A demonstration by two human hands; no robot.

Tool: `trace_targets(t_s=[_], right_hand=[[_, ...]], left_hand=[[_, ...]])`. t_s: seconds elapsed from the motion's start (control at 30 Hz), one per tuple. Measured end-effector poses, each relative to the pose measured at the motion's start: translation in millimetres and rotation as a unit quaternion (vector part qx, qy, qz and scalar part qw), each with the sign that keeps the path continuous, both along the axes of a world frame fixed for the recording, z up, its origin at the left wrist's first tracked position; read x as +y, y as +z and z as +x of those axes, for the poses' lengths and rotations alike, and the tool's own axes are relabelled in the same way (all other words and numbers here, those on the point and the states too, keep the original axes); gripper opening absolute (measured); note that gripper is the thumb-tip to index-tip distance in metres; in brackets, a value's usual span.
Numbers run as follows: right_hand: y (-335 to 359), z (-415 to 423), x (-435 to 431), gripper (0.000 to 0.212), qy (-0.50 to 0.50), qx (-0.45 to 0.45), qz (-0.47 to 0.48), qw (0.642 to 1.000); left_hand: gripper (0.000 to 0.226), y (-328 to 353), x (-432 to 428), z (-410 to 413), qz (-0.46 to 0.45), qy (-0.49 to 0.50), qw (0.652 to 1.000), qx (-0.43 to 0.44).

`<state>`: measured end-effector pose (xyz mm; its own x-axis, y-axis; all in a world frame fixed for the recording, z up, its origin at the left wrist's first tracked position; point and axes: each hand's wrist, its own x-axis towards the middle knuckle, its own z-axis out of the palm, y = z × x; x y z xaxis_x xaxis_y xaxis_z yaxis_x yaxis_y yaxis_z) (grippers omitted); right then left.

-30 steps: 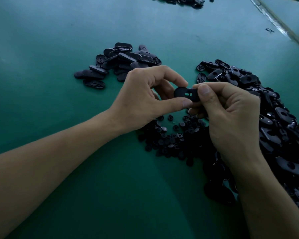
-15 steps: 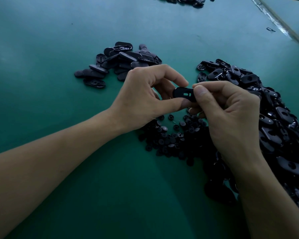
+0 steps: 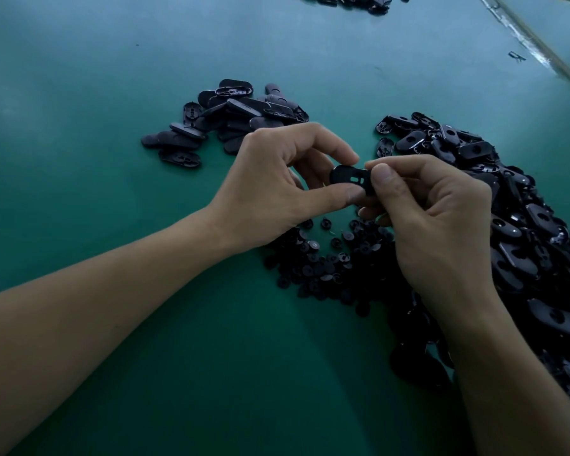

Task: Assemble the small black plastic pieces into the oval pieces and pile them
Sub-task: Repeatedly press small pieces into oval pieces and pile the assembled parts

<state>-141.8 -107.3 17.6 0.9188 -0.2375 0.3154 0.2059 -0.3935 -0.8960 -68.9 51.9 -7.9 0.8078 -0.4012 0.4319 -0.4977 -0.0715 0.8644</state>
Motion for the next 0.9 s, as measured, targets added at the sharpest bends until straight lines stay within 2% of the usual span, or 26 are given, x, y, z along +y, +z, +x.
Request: trace_targets(t_s=[0.4,0.8,0.9], right_hand=[[-0.4,0.4,-0.5,0.009,-0.003,0.001,-0.004,1.000],[-2.8,1.8,-3.9,0.011,-0.010,-0.030,-0.015,0.999],[-2.4,1.7,-4.2,0.013,-0.007,-0.035,-0.021,0.999]], left_hand=[[0.024,0.9,0.2,-0.7,0.008,0.020,1.000,-0.013],[0.006,4.2,-1.9,0.5,-0.002,0.049,0.999,0.020],[0.011,4.4,-2.1,1.7,-0.016,0.036,0.999,0.026]])
